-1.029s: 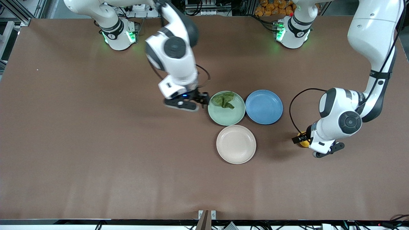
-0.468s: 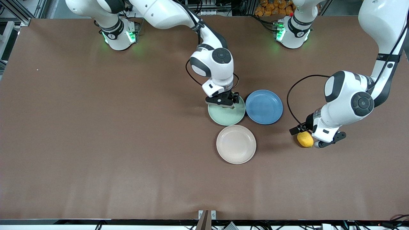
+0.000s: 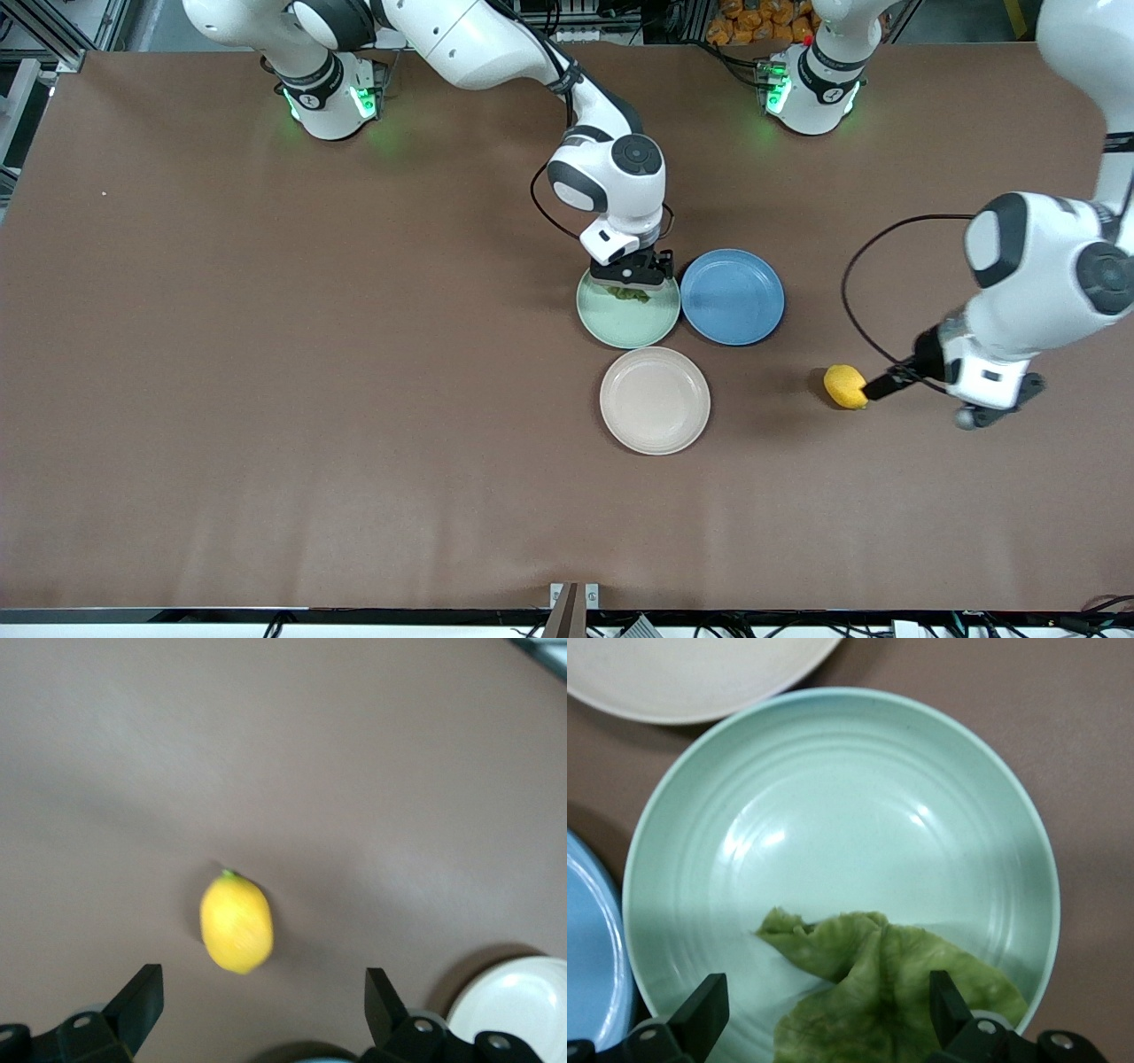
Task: Pick lemon and lettuce from plates
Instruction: 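Grasp the lettuce with the right gripper while the left gripper withdraws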
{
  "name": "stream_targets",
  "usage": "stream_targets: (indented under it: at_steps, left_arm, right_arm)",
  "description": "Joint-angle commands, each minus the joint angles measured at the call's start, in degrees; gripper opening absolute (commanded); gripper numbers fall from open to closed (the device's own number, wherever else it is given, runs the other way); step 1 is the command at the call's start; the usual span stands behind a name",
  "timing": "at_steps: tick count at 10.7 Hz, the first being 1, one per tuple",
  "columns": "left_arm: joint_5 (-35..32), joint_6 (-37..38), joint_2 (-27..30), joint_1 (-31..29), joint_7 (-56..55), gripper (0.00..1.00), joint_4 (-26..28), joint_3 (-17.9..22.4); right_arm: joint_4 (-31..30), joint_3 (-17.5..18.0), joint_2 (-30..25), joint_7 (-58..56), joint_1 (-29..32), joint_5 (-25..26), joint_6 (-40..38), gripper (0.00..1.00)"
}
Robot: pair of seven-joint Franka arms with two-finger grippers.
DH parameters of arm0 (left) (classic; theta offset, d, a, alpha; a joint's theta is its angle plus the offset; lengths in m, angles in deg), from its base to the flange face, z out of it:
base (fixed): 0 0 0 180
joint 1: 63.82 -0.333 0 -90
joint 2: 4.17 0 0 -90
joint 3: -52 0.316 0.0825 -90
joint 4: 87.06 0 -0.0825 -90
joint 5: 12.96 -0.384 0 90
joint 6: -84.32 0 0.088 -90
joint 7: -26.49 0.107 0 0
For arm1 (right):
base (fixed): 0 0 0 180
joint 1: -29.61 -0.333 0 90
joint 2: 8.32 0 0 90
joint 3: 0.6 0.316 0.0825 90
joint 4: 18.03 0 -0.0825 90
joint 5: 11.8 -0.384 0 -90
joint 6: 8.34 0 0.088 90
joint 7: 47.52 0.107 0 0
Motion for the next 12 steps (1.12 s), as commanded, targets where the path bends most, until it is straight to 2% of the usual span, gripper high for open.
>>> stream_targets:
  at_steps: [1, 2, 3, 5, 6, 9, 10, 11, 12]
  left_arm:
    - [0.3, 0.3, 1.0, -4.7, 5.0, 1.00, -0.3, -0.6]
    - [0.3, 0.4, 1.3, -6.0, 5.8, 1.00, -0.4, -0.7]
    - [0.2, 0.5, 1.5, -6.2, 6.0, 1.00, -0.4, -0.7]
    - [0.3, 0.5, 1.9, -6.0, 5.8, 1.00, -0.5, -1.1]
    - [0.4, 0.4, 2.2, -5.5, 5.5, 1.00, -0.8, -1.0]
    - [0.9, 1.9, 7.8, -4.5, 6.0, 1.00, -0.1, -0.1]
    - [1.5, 3.6, 10.0, -0.3, 7.4, 1.00, 0.2, 4.1]
    - [3.4, 6.7, 13.2, 7.1, 10.2, 1.00, 0.9, 11.7]
    - [5.0, 9.7, 15.2, 12.0, 13.7, 1.00, 1.3, 16.8]
  right_arm:
    - [2.1, -0.5, 2.8, 3.4, -0.6, 3.5, -0.6, 0.92]
    - [2.1, -0.5, 2.9, 3.1, -0.5, 3.6, -0.6, 0.76]
    - [2.3, -0.5, 2.7, 2.9, -0.2, 3.4, -0.8, 0.49]
    - [2.5, -0.5, 2.2, 2.9, 0.4, 3.2, -0.8, 0.05]
    - [2.6, -0.5, 2.1, 3.0, 0.9, 3.1, -0.8, 0.00]
    - [2.6, -0.4, 0.5, 2.4, 2.6, 2.8, -2.0, 0.00]
    - [2.6, -0.1, -0.7, 1.2, 3.8, 2.7, -4.1, 0.00]
    - [2.7, 0.0, -2.6, -1.9, 5.8, 2.5, -6.5, 0.00]
    - [3.5, 0.1, -4.5, -4.4, 8.1, 0.8, -7.6, 0.00]
